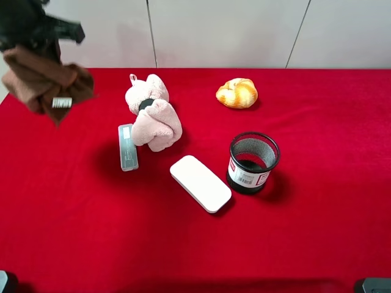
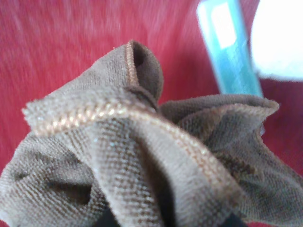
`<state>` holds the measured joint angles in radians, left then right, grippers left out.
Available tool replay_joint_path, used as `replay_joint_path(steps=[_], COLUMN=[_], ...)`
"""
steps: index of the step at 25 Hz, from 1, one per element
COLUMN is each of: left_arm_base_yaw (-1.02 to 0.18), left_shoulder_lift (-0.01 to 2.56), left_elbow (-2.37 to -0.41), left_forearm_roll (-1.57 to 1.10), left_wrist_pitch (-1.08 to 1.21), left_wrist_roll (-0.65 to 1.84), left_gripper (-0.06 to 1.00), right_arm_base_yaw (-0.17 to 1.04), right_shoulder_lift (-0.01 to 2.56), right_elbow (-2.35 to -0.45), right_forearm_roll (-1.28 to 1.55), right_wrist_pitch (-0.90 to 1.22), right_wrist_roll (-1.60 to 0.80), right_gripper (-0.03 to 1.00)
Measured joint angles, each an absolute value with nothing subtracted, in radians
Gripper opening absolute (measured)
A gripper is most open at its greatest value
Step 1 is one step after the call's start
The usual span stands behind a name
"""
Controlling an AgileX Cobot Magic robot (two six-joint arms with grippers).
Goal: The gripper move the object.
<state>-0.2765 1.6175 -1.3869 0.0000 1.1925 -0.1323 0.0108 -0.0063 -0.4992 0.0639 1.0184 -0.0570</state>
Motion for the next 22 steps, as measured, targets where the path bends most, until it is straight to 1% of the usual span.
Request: replay_joint_path(steps=[7,10,16,21,22], left_arm_base_yaw=[-0.278,-0.297,-0.398,-0.487,-0.487], left_shoulder_lift=[1.625,1.665,1.816,1.966,1.966], left_elbow=[-1.52,-1.593,-1.789,-2.003,-2.003], left_forearm_roll=[-0.023,-0.025,-0.029,-0.031,-0.031], left_wrist_pitch=[1.194,1.195,1.195,1.194,1.194], left_wrist_roll=[-0.134,-0.134,-0.134,-0.134,-0.134], left_gripper=[0.14,0.14,0.14,0.14,0.14], right_arm_base_yaw=[0.011,0.011,0.011,0.011,0.011], right_shoulder_lift=[-0.006,-0.006,-0.006,-0.006,-0.006], right_elbow=[-0.499,-0.499,-0.499,-0.499,-0.499], right_forearm_roll=[0.064,0.064,0.064,0.064,0.064], right_wrist_pitch=[1.018,1.018,1.018,1.018,1.018], right_wrist_roll=[-0.057,-0.057,-0.057,-0.057,-0.057], right_gripper=[0.69,0.69,0.69,0.69,0.69])
